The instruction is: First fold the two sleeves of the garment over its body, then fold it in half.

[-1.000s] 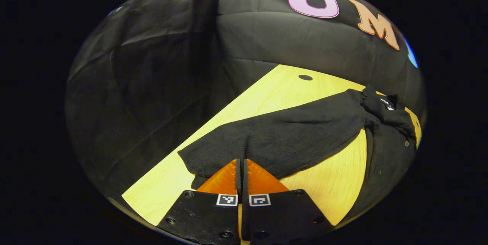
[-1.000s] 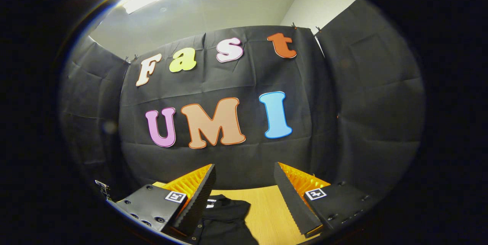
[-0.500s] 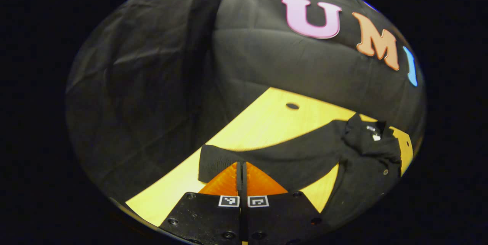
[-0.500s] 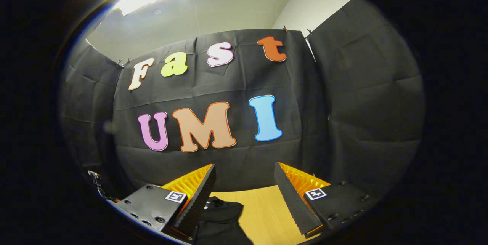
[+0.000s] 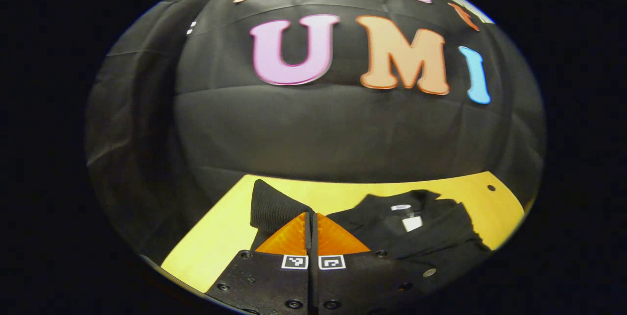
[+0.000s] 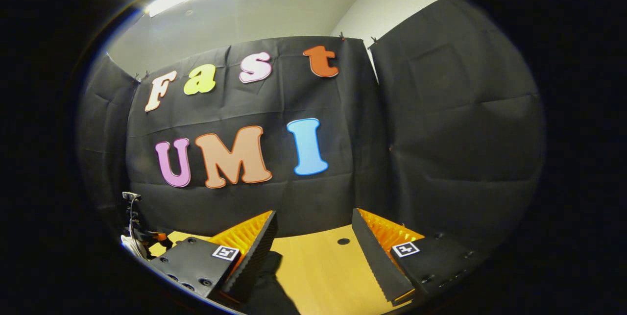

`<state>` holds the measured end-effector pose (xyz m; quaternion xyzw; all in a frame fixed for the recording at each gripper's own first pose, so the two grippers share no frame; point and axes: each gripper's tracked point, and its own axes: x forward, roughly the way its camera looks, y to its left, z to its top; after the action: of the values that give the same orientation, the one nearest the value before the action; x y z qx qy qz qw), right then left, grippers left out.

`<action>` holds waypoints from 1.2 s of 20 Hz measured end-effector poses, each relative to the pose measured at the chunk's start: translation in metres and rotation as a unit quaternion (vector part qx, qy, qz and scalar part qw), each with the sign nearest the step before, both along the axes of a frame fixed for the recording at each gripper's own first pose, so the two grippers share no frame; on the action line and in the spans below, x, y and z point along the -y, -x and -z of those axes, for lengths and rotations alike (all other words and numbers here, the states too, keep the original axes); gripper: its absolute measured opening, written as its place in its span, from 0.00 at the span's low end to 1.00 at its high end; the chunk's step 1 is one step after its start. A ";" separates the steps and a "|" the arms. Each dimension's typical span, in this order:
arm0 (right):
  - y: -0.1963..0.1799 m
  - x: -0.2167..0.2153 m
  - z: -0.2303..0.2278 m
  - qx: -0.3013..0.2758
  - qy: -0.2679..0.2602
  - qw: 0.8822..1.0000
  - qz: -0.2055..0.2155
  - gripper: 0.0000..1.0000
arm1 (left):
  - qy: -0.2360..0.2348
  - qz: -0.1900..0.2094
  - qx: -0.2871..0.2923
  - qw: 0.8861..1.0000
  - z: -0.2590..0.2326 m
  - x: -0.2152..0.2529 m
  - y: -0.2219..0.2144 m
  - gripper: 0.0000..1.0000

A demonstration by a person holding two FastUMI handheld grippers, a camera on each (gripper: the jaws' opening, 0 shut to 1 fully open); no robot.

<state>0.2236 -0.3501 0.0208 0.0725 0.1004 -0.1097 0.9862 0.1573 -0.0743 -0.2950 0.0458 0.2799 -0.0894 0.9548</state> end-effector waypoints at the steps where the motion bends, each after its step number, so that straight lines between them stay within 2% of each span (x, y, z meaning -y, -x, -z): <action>1: 0.006 0.011 0.001 -0.003 0.001 1.000 0.010 0.96 | 0.003 0.020 -0.003 1.000 0.007 0.029 -0.002 0.00; 5: 0.028 0.047 0.007 -0.012 0.002 0.999 0.041 0.96 | 0.019 0.082 -0.025 0.996 0.037 0.137 -0.002 0.00; 8: 0.041 0.060 0.019 -0.024 -0.005 0.998 0.052 0.97 | 0.013 0.127 -0.044 0.991 0.065 0.202 0.008 0.00; 11: 0.046 0.064 0.032 -0.037 -0.012 0.998 0.050 0.97 | -0.016 0.166 -0.066 0.984 0.091 0.236 0.023 0.00; 13: 0.047 0.064 0.039 -0.043 -0.017 0.998 0.044 0.97 | -0.024 0.179 -0.081 0.980 0.109 0.248 0.031 0.00; 15: 0.045 0.065 0.045 -0.045 -0.021 0.998 0.039 0.97 | 0.001 0.185 -0.095 0.978 0.116 0.258 0.041 0.01; 16: 0.043 0.067 0.050 -0.047 -0.023 0.998 0.037 0.97 | 0.026 0.186 -0.099 0.977 0.114 0.265 0.046 0.05; 18: 0.041 0.068 0.054 -0.050 -0.028 0.998 0.033 0.97 | 0.053 0.173 -0.079 0.980 0.102 0.269 0.038 0.52; 20: 0.037 0.069 0.057 -0.050 -0.029 0.998 0.028 0.97 | 0.062 0.145 -0.034 0.987 0.067 0.249 0.024 1.00; 21: 0.036 0.068 0.059 -0.051 -0.029 0.998 0.025 0.97 | 0.070 0.130 -0.009 0.989 0.047 0.239 0.016 0.93; 23: 0.032 0.062 0.064 -0.051 -0.035 0.998 0.012 0.97 | 0.101 0.108 0.046 0.988 -0.001 0.218 0.005 0.94; 24: 0.029 0.055 0.068 -0.052 -0.041 0.998 0.004 0.97 | 0.118 0.099 0.073 0.985 -0.025 0.205 0.003 0.97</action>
<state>0.1947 -0.4053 -0.0469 0.1073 0.1557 -0.1126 0.9755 0.1545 -0.2796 -0.2705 -0.0337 0.1913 -0.2122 0.9577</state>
